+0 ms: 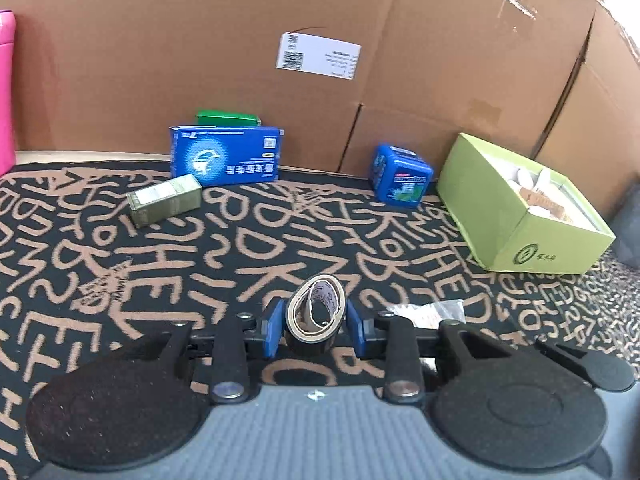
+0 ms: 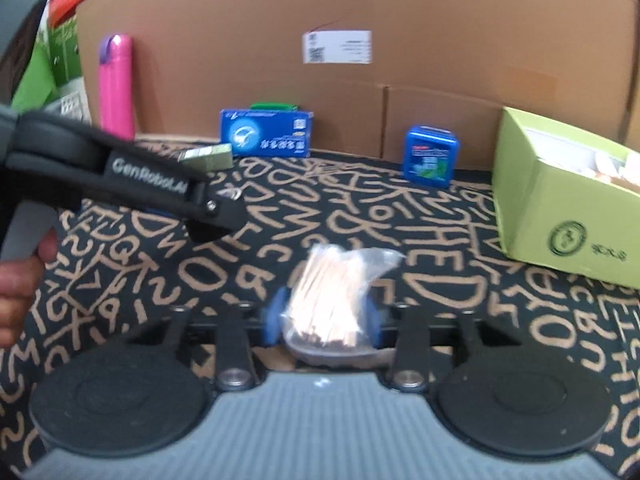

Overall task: Organize objects
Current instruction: 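Carry the tape roll and toothpick bag toward the lime-green box, then open both grippers over the lime-green box and withdraw toward the table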

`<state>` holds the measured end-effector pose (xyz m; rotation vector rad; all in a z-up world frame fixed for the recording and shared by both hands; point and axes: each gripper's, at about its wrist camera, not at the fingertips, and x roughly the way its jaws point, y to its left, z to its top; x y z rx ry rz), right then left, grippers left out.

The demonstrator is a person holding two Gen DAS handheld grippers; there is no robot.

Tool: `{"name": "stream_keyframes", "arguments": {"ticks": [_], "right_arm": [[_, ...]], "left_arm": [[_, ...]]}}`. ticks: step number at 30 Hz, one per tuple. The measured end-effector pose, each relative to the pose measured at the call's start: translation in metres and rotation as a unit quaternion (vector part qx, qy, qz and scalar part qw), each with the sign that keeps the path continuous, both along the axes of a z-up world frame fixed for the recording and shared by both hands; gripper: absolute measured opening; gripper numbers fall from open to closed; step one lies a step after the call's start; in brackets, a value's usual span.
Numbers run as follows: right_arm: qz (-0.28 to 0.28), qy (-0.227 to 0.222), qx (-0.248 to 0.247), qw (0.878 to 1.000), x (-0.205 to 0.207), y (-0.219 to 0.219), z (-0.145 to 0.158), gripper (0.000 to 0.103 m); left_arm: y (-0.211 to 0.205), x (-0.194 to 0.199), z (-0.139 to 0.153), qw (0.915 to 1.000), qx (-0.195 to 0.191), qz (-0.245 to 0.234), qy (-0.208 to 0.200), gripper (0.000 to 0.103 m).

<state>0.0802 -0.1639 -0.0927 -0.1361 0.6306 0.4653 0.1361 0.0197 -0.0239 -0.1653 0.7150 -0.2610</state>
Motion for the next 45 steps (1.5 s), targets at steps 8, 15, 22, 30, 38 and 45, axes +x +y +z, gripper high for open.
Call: {"name": "stream_keyframes", "arguments": {"ticks": [8,15,22,30,38,45], "right_arm": [[-0.037,-0.032,0.059,0.997,-0.007,-0.053,0.041,0.031],[-0.093,-0.135,0.052,0.985,-0.007,-0.114,0.101,0.031],[-0.151,-0.180,0.030,0.972,0.036,-0.172,0.125,0.031],[-0.158,-0.157,0.005,0.975,0.105,-0.200,0.103,0.032],[-0.151,-0.156,-0.018,0.976,0.133,-0.199,0.065,0.083],[-0.178,-0.174,-0.005,0.969,0.112,-0.206,0.053,0.102]], "left_arm": [[-0.042,0.000,0.018,0.9977,-0.029,-0.057,-0.019,0.035],[-0.104,0.015,0.060,0.9894,-0.058,-0.120,-0.058,0.035],[-0.171,0.051,0.086,0.9834,-0.059,-0.150,-0.084,0.035],[-0.215,0.103,0.075,0.9863,-0.039,-0.144,-0.070,0.035],[-0.210,0.120,0.052,0.9881,-0.034,-0.119,-0.091,0.086],[-0.192,0.105,0.039,0.9901,-0.015,-0.106,-0.091,0.086]]}}
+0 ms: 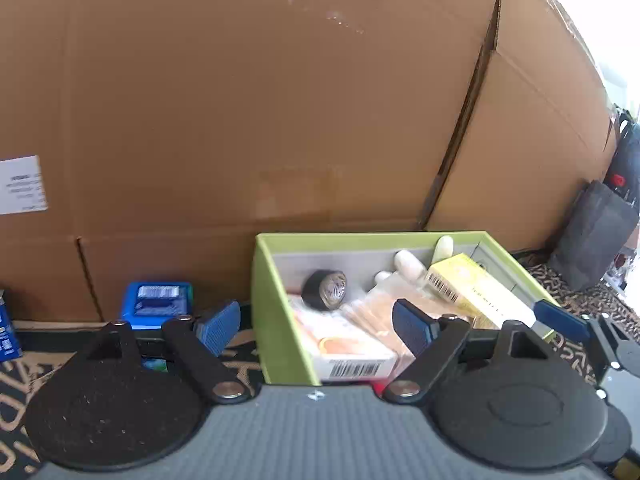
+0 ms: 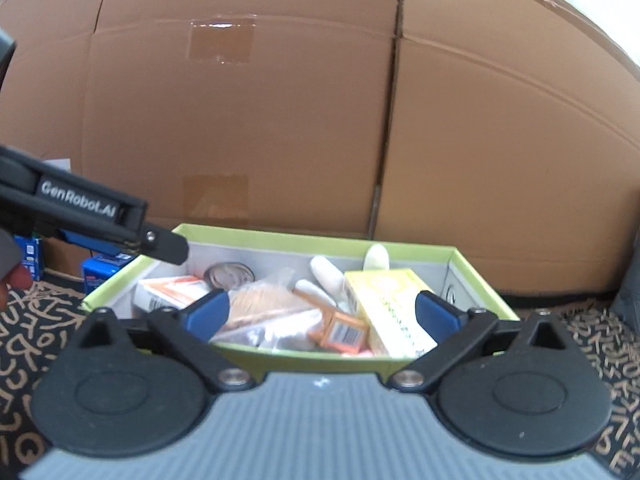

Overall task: Organize objects
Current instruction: 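Open both grippers over the lime-green box and withdraw toward the table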

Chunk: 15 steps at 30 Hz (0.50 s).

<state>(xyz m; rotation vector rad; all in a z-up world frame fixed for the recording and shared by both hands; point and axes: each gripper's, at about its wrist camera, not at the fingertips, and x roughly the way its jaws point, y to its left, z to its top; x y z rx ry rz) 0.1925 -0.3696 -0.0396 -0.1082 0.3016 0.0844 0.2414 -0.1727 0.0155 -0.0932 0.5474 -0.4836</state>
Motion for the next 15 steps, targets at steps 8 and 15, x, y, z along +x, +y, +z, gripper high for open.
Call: {"name": "stream_keyframes", "arguments": {"ticks": [8,15], "right_arm": [[0.001,-0.004,0.008,1.000,-0.022,0.004,0.021,0.103],[0.023,-0.014,0.019,0.999,-0.060,0.024,0.041,0.103]], "left_arm": [[0.019,-0.014,0.008,0.9998,0.005,0.018,0.000,0.086],[0.054,-0.050,0.018,0.9997,-0.004,0.021,-0.010,0.086]]}}
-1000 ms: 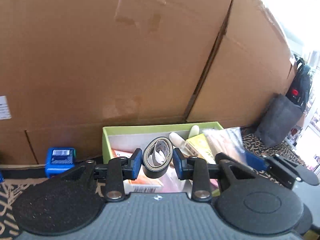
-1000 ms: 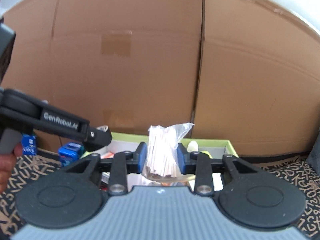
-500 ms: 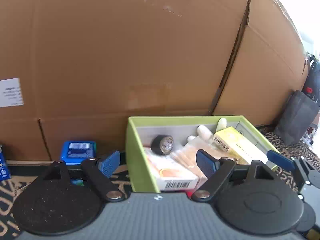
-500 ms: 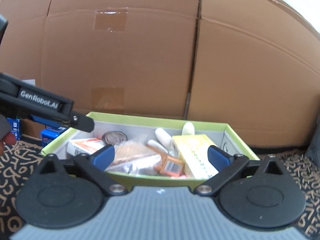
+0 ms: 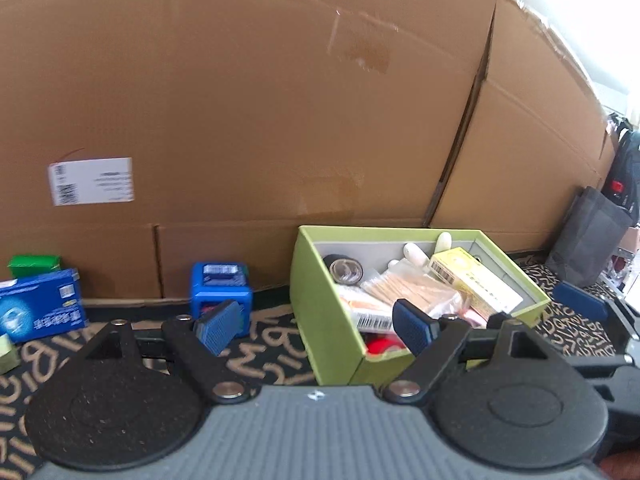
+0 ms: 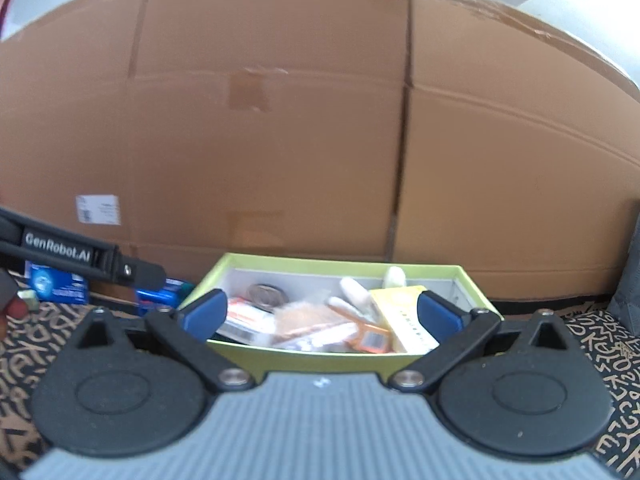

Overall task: Organize objects
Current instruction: 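Open both grippers over the lime-green box and withdraw toward the table, then grasp the small green-white box with the left gripper while the right grasps the blue Mentos bottle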

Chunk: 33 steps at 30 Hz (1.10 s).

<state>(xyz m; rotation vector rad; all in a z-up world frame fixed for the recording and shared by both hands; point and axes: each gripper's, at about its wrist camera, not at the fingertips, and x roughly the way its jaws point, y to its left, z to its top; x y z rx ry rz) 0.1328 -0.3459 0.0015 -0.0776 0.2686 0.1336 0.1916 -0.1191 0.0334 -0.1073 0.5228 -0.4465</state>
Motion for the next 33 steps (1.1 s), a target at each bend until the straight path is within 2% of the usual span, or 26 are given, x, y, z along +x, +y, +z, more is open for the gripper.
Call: {"name": "stream_keyframes", "arguments": {"ticks": [6,12,16,20,24,29,31,33], "right_arm": [[0.051,0.022,0.011,0.998,-0.023,0.041,0.002,0.103],[0.112,0.092,0.031,0.989,-0.031,0.089,-0.022,0.103],[0.136,0.127,0.035,0.982,-0.031,0.116,-0.035,0.103],[0.152,0.141,0.029,0.978,-0.031,0.137,-0.040,0.103],[0.154,0.145,0.022,0.977,-0.033,0.149,-0.041,0.103],[0.148,0.144,0.011,0.978,-0.021,0.158,-0.040,0.103],[0.144,0.143,0.011,0.979,-0.013,0.163,-0.039,0.103],[0.138,0.141,0.015,0.980,-0.003,0.169,-0.039,0.103]], "left_arm": [[0.050,-0.034,-0.008,0.9995,-0.001,0.031,0.009,0.087],[0.116,-0.056,-0.031,0.9960,0.016,0.084,0.027,0.087],[0.161,-0.054,-0.043,0.9906,0.014,0.127,0.049,0.087],[0.194,-0.036,-0.046,0.9855,0.027,0.161,0.044,0.086],[0.212,0.000,-0.049,0.9820,0.050,0.179,0.035,0.086],[0.223,0.041,-0.058,0.9824,0.041,0.167,0.073,0.082],[0.221,0.050,-0.063,0.9813,0.055,0.169,0.075,0.080],[0.220,0.057,-0.071,0.9803,0.063,0.164,0.090,0.060]]}}
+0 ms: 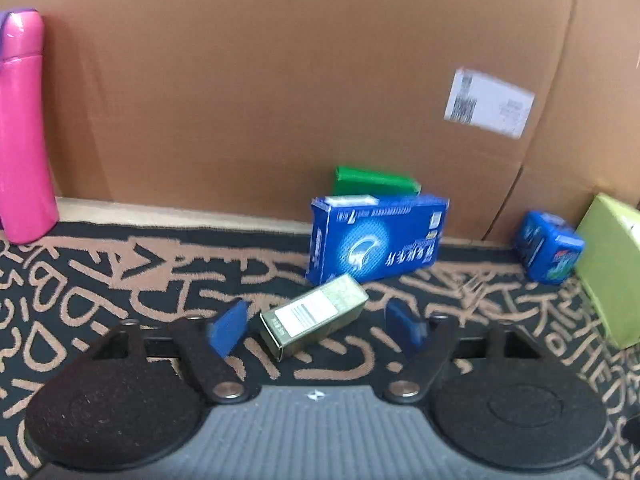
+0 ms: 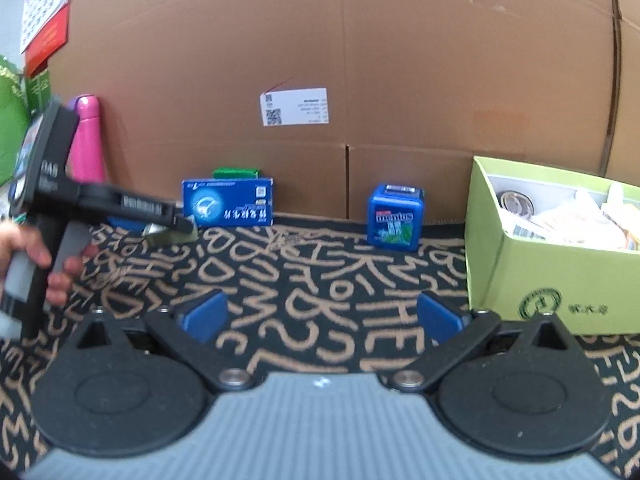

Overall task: Organize objects
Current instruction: 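Grasp the small green-white box with the left gripper while the right grasps the blue Mentos bottle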

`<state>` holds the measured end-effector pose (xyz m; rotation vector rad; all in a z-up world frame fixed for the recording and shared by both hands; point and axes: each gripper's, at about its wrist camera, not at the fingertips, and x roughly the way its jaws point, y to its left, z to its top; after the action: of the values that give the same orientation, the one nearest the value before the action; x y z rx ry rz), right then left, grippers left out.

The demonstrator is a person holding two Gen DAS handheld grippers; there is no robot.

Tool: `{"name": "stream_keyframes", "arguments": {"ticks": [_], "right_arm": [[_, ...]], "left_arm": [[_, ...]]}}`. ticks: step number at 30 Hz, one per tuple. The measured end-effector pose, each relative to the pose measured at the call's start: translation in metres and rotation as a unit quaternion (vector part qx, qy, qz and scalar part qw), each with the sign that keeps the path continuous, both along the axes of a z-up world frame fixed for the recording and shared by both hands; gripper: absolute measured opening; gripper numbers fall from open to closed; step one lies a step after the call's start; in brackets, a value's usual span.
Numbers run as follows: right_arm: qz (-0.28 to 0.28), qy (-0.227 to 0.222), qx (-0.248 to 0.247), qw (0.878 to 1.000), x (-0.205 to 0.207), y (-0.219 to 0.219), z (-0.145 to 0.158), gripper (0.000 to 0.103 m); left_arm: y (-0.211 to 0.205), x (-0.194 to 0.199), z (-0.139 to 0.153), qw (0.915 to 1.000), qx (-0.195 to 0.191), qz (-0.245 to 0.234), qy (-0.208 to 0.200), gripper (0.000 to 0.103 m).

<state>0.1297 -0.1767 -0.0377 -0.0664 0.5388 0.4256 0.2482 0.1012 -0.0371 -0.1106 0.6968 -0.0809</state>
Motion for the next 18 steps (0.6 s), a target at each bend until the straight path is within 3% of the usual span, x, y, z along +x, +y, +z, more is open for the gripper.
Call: {"name": "stream_keyframes", "arguments": {"ticks": [1,4,8,13,16,18], "right_arm": [[-0.004,-0.001,0.001,1.000,0.005,0.004,0.000,0.103],[-0.014,-0.002,-0.002,1.000,0.025,0.015,-0.002,0.101],[-0.038,0.004,-0.016,0.999,0.064,0.029,-0.008,0.094],[-0.091,0.008,-0.034,0.995,0.108,0.039,-0.012,0.093],[-0.121,0.009,-0.050,0.991,0.130,0.044,-0.016,0.093],[-0.136,0.015,-0.061,0.989,0.143,0.047,-0.021,0.093]], "left_arm": [[0.001,0.001,-0.003,0.9998,-0.008,-0.002,0.015,0.043],[-0.001,-0.010,-0.003,0.9996,-0.017,-0.021,0.009,0.035],[-0.002,-0.024,-0.002,0.9978,-0.051,-0.040,0.011,0.034],[-0.004,-0.026,0.000,0.9972,-0.059,-0.046,0.006,0.036],[-0.003,-0.019,0.000,0.9973,-0.067,-0.030,0.003,0.054],[-0.002,-0.012,-0.001,0.9973,-0.070,-0.022,0.000,0.055]]}}
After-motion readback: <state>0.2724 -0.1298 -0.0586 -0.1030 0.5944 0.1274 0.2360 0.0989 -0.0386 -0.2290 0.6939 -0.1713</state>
